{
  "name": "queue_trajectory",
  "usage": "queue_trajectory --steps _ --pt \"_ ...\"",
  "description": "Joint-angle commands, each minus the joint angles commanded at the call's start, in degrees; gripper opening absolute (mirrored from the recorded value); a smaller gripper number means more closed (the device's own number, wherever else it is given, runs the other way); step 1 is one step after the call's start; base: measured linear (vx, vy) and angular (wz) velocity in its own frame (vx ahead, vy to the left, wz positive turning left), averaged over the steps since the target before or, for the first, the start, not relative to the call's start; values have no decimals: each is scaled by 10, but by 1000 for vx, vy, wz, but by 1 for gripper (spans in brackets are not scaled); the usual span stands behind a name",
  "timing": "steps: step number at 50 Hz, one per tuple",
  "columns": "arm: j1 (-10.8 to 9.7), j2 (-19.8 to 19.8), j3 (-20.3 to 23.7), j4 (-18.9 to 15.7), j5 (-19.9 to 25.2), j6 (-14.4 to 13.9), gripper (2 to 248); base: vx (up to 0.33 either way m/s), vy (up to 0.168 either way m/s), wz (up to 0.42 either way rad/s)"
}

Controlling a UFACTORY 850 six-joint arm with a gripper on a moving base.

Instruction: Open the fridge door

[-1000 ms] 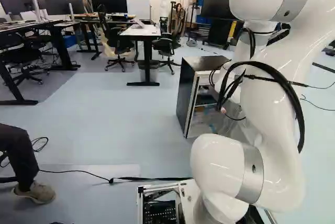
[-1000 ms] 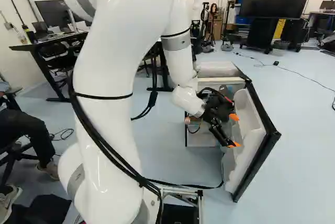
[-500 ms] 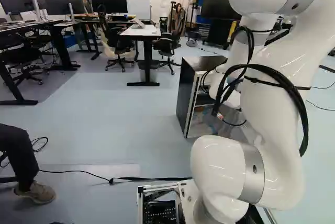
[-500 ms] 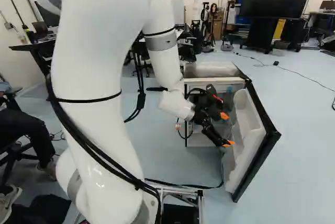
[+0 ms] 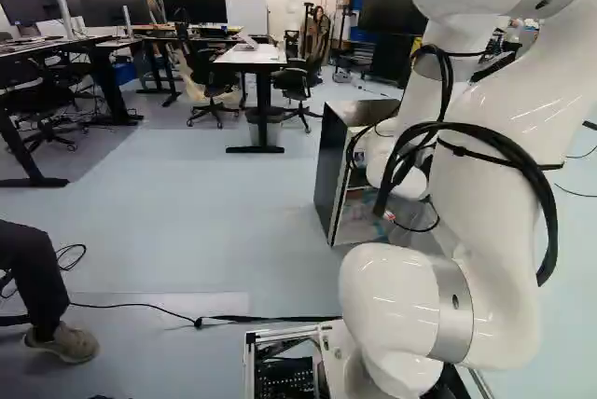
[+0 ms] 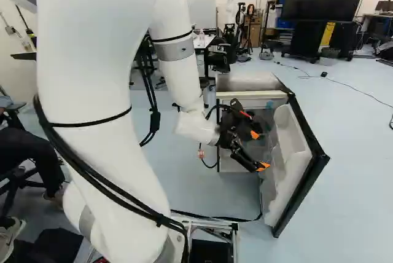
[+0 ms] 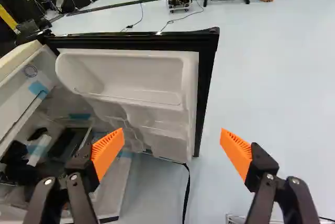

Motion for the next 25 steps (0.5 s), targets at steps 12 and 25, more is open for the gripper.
queue_trajectory --steps 12,25 --pt "2 2 1 -5 0 0 247 0 0 0" --pt "7 10 5 -21 -2 0 247 0 0 0"
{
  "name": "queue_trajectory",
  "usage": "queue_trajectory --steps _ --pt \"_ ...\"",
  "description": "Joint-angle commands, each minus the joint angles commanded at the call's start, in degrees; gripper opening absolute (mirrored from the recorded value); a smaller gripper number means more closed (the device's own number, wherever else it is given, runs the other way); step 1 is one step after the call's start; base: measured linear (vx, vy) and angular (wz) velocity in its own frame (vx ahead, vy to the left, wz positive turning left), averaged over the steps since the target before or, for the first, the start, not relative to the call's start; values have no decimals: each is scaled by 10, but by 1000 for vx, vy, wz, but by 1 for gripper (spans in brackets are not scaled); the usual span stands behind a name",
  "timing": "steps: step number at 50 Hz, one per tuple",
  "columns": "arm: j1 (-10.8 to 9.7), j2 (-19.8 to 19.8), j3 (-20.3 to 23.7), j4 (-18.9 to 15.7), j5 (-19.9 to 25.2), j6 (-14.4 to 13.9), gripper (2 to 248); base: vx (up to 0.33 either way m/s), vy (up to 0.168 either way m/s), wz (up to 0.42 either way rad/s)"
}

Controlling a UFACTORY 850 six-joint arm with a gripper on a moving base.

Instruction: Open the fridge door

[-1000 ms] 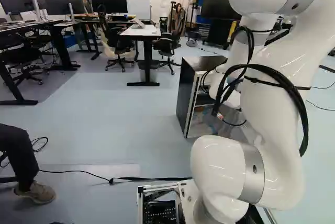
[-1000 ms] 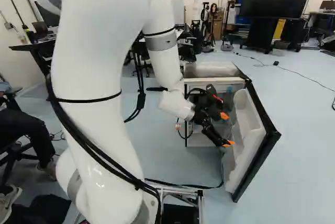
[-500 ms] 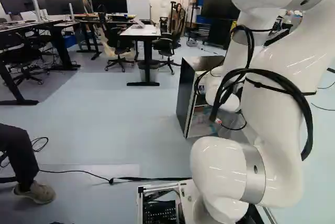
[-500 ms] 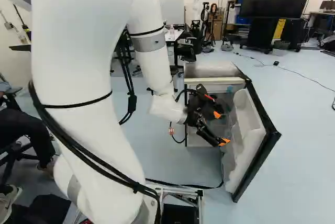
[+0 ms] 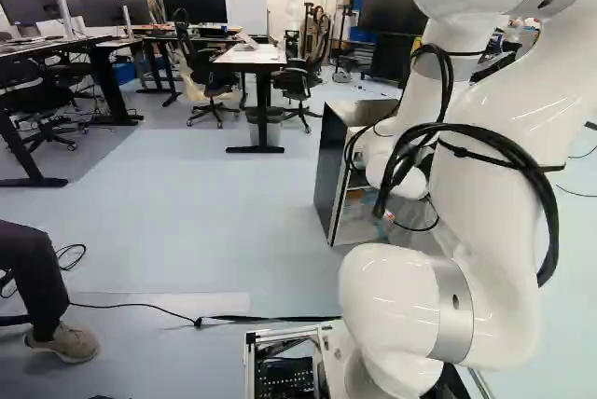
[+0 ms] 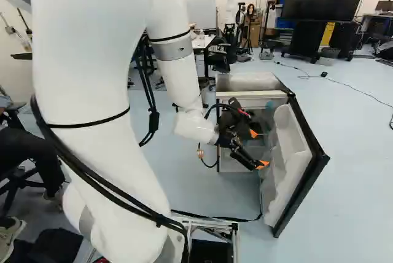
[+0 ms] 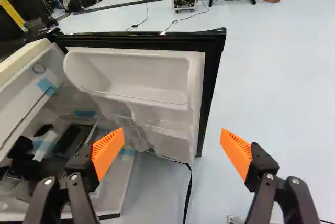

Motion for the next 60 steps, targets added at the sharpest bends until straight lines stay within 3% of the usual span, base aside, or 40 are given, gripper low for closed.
queue_trajectory --steps 30,60 --pt "27 36 21 -79 -8 0 247 0 0 0" --pt "73 100 56 -216 -21 0 247 0 0 0"
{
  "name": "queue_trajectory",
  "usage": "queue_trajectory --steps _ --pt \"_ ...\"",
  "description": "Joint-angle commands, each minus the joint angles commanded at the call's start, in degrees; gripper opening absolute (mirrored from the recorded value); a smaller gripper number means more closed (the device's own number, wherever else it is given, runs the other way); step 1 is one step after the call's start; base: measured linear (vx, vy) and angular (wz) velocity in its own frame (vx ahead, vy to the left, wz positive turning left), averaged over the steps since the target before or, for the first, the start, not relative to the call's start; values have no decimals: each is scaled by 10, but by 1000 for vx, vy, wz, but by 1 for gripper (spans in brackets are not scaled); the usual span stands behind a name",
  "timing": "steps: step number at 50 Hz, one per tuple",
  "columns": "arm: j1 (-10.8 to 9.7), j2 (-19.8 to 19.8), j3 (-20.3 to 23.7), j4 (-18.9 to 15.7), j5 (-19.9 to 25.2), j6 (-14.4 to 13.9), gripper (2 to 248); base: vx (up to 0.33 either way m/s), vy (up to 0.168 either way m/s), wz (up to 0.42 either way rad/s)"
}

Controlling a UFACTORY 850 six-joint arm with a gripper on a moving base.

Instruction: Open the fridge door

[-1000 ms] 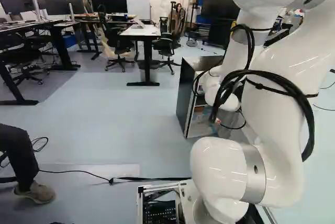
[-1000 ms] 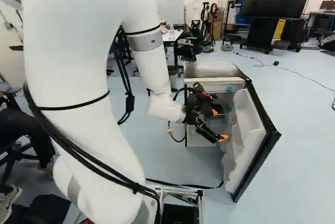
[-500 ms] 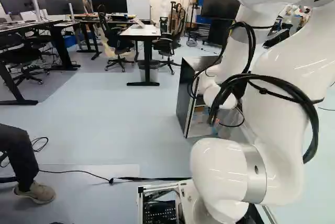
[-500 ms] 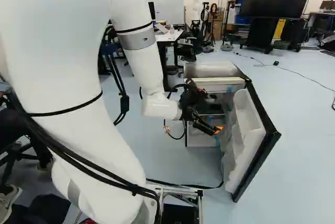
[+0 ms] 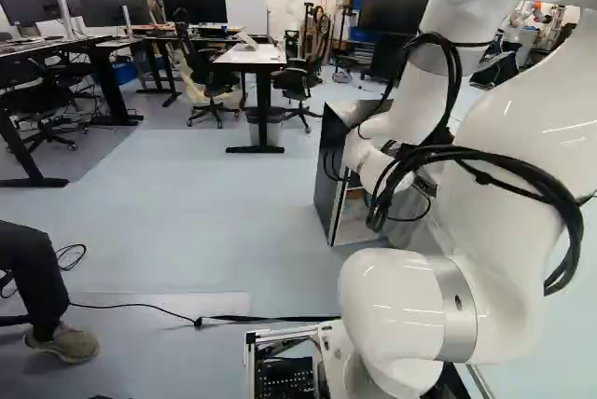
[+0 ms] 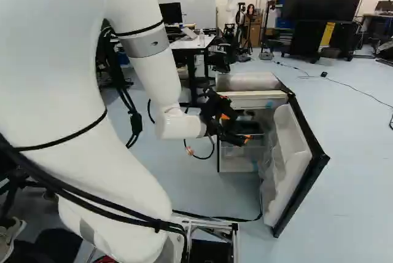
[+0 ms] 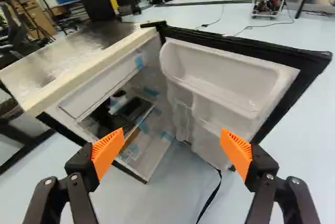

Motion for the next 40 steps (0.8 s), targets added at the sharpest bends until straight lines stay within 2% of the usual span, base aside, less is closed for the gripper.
queue_trajectory --steps 22,40 --pt "45 61 34 -132 -13 0 247 0 0 0" --pt "76 103 58 -223 -22 0 247 0 0 0"
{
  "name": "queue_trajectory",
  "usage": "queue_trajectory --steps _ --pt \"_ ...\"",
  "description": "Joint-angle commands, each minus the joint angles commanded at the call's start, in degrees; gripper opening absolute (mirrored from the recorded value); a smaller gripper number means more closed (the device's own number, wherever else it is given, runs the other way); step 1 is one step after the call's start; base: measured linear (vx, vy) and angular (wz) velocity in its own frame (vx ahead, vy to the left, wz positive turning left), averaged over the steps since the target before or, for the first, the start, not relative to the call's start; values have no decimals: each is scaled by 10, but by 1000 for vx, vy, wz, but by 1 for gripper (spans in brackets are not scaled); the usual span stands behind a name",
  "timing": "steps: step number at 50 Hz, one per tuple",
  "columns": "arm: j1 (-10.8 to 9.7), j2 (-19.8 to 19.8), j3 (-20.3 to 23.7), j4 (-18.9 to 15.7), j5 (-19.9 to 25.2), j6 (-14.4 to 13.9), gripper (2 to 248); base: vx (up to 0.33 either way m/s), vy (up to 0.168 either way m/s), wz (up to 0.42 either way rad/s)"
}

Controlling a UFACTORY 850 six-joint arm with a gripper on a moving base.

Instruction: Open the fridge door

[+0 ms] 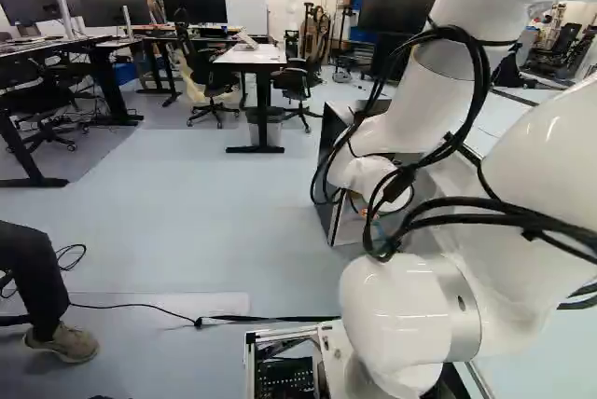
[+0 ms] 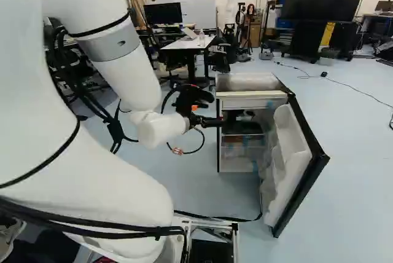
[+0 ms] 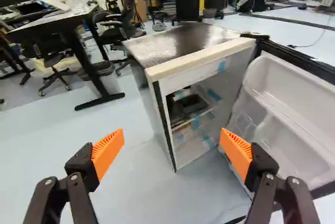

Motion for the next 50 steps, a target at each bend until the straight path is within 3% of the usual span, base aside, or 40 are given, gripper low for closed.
queue_trajectory --steps 24,50 --pt "31 42 24 -92 -9 0 247 0 0 0" --pt "50 68 38 -148 -15 0 247 0 0 0"
